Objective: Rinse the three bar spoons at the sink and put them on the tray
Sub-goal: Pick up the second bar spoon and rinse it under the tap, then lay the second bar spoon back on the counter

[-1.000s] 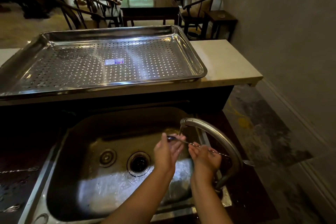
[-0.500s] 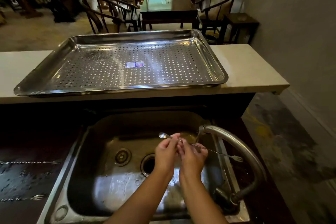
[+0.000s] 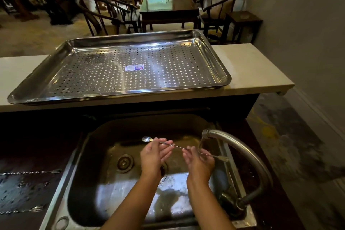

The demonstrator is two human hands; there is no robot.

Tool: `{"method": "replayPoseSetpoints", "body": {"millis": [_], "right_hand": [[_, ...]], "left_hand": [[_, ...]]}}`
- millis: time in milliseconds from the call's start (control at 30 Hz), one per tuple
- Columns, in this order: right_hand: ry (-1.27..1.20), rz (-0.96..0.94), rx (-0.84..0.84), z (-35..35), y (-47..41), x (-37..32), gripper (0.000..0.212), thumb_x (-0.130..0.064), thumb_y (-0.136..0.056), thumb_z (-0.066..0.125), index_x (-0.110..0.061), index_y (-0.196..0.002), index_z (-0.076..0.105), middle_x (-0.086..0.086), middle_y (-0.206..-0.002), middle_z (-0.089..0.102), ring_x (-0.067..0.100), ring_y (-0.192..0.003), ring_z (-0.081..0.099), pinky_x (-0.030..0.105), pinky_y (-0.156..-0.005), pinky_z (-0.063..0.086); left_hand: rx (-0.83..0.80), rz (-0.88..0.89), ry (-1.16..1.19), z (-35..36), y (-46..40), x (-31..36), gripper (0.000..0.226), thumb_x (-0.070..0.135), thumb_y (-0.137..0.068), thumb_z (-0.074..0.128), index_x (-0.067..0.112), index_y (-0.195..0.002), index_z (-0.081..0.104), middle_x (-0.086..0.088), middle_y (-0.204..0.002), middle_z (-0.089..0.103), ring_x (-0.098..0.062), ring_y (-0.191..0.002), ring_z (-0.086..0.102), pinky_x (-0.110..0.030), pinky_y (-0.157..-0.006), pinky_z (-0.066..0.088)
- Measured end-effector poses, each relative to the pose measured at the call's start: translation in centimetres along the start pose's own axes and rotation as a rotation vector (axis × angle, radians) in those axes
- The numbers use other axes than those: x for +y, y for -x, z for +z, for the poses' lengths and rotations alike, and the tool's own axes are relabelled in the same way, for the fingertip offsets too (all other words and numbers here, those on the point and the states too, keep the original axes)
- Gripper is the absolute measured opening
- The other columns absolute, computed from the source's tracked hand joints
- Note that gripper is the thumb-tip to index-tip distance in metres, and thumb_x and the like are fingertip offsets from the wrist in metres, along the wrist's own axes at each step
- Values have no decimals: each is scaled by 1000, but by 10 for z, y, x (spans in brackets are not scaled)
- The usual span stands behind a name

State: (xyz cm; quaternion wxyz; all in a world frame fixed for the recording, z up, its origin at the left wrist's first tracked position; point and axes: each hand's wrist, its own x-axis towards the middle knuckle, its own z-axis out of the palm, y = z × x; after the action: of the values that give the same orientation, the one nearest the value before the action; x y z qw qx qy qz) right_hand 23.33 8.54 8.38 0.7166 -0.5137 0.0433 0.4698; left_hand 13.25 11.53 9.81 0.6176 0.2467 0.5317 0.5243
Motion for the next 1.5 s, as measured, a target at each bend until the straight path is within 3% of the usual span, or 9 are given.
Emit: {"method": "replayPoseSetpoints", "body": {"millis": [133,233,333,567,700,900,1033,1367,1500], "right_hand": [[39,-80,61,-19,-11,-12,34,9,-82,59,-13,-101,42,21,-95,60,22,-64,67,20,-48,56],[302,-86,-32,-32,-16,-19,6,-2,-88,55,-8,-89,54,21,-92,66,19,-64,69,18,-46,55],[451,-9,-251,-33,-10,-17,9,-18,-91,53,-10,-95,55,12,-87,67,18,-68,70,19,-51,56],[591,-102,-220,-30,-9,-26,7,-11,-86,60,-5,-88,61,7,-62,66,6,-40,59,14,-39,47],[511,-46,-245,-30,-9,-30,21,-16,-95,45,-9,-79,56,10,-58,63,10,-37,59,16,-36,47],[858,-179,-283,-27,-6,-20,18,-22,-86,61,-9,-72,61,4,-55,56,10,-41,50,20,-38,39],[847,-153,-350,-14,-1,-6,12,-12,-86,60,-12,-73,60,8,-59,54,1,-30,45,11,-30,34],[703,71,-592,61,64,76,8,-1,-85,57,-3,-79,62,5,-57,71,9,-52,67,12,-45,51],[720,164,-665,95,99,124,6,3,-81,61,4,-77,64,8,-62,72,12,-58,70,12,-52,54]], "left_hand": [[133,35,8,-27,-10,9,31,22,-98,38,6,-83,60,-3,-67,74,-12,-60,72,-19,-52,57],[186,56,35,-47,-16,17,32,21,-98,38,5,-82,60,-1,-63,74,-12,-60,72,-18,-53,57],[184,49,63,-52,-16,16,33,21,-99,38,4,-79,59,-4,-65,73,-12,-60,72,-18,-53,57],[152,28,107,-58,-9,14,32,20,-99,38,2,-83,59,-16,-88,69,-14,-66,73,-19,-58,58],[142,-4,129,-64,-6,13,31,20,-99,38,2,-84,58,-16,-90,69,-13,-67,73,-20,-59,58],[149,-81,164,-80,0,18,29,18,-98,37,1,-89,58,-17,-92,68,-16,-70,72,-22,-61,58],[159,-123,239,-100,-3,32,29,17,-99,35,5,-85,58,-11,-81,61,-20,-70,62,-26,-62,56],[323,-108,477,-222,-45,83,19,13,-94,49,5,-79,58,-12,-78,56,-23,-73,59,-24,-53,57],[399,-53,530,-287,-57,107,19,10,-93,51,5,-77,59,-10,-74,60,-16,-58,66,-23,-53,57]]}}
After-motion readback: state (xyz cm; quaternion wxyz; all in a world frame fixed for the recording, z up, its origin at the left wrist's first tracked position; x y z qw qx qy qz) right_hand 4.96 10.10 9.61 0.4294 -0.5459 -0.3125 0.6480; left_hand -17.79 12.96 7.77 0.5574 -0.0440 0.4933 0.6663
